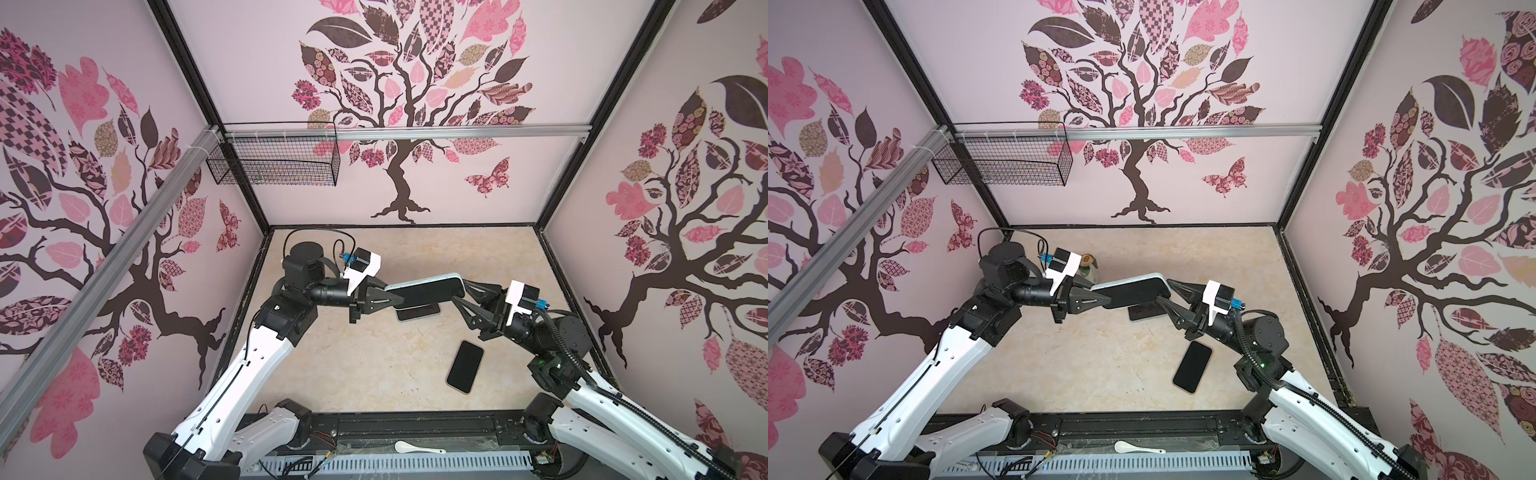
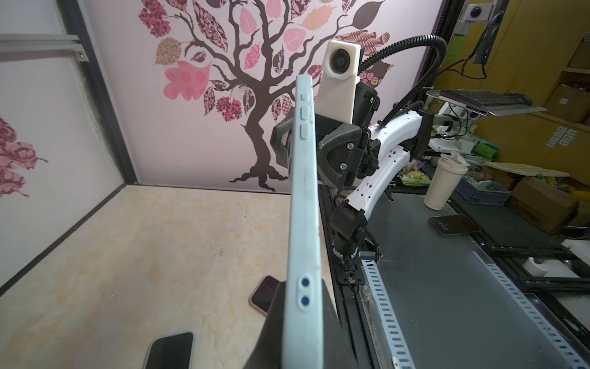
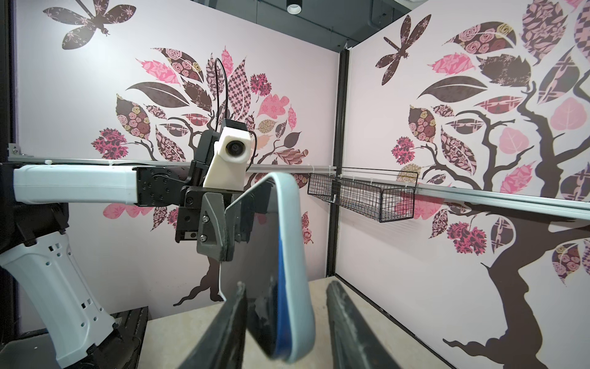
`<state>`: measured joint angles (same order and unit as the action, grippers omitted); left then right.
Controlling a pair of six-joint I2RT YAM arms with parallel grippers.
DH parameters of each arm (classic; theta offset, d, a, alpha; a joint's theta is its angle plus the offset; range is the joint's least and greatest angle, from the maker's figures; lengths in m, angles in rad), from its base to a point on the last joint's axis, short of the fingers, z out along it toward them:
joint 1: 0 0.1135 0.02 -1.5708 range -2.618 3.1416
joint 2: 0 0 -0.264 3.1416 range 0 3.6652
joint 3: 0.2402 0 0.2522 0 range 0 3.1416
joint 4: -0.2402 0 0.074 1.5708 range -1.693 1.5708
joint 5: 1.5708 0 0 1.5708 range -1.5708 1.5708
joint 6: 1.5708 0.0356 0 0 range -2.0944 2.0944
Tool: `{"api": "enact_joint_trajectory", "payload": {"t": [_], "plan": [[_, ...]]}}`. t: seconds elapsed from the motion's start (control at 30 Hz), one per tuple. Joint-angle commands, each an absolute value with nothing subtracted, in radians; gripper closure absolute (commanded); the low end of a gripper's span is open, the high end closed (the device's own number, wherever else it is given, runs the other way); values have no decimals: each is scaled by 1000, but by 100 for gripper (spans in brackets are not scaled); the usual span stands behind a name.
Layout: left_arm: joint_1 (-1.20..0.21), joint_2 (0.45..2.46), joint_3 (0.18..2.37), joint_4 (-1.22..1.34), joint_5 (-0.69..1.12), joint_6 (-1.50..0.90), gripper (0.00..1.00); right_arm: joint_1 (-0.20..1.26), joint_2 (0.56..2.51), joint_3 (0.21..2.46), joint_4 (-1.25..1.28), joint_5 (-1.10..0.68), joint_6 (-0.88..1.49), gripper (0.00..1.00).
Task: Take the phone out of the phone case
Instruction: Remove the phone case from the phone.
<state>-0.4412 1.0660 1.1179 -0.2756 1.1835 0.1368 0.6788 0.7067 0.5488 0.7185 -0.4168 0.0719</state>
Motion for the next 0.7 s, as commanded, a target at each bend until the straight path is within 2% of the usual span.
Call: {"api": "enact_joint_trajectory", "payload": {"t": [0.0, 0.17, 0.37, 0.47, 0.67], "plan": [[-445, 1066, 1145, -308, 1236, 178, 100, 682, 708, 581, 745, -430, 95, 56], [-446, 1049, 1141, -304, 1171, 179, 100, 682, 709, 579, 744, -435, 95, 56], [-443, 960, 1046, -29, 992, 6, 100, 681, 664, 553, 716, -357, 59, 51], [-444, 968, 1067, -69, 997, 30, 100, 681, 654, 546, 726, -340, 57, 48], [-445, 979, 1064, -71, 1017, 26, 100, 681, 664, 559, 740, -379, 60, 48]]}}
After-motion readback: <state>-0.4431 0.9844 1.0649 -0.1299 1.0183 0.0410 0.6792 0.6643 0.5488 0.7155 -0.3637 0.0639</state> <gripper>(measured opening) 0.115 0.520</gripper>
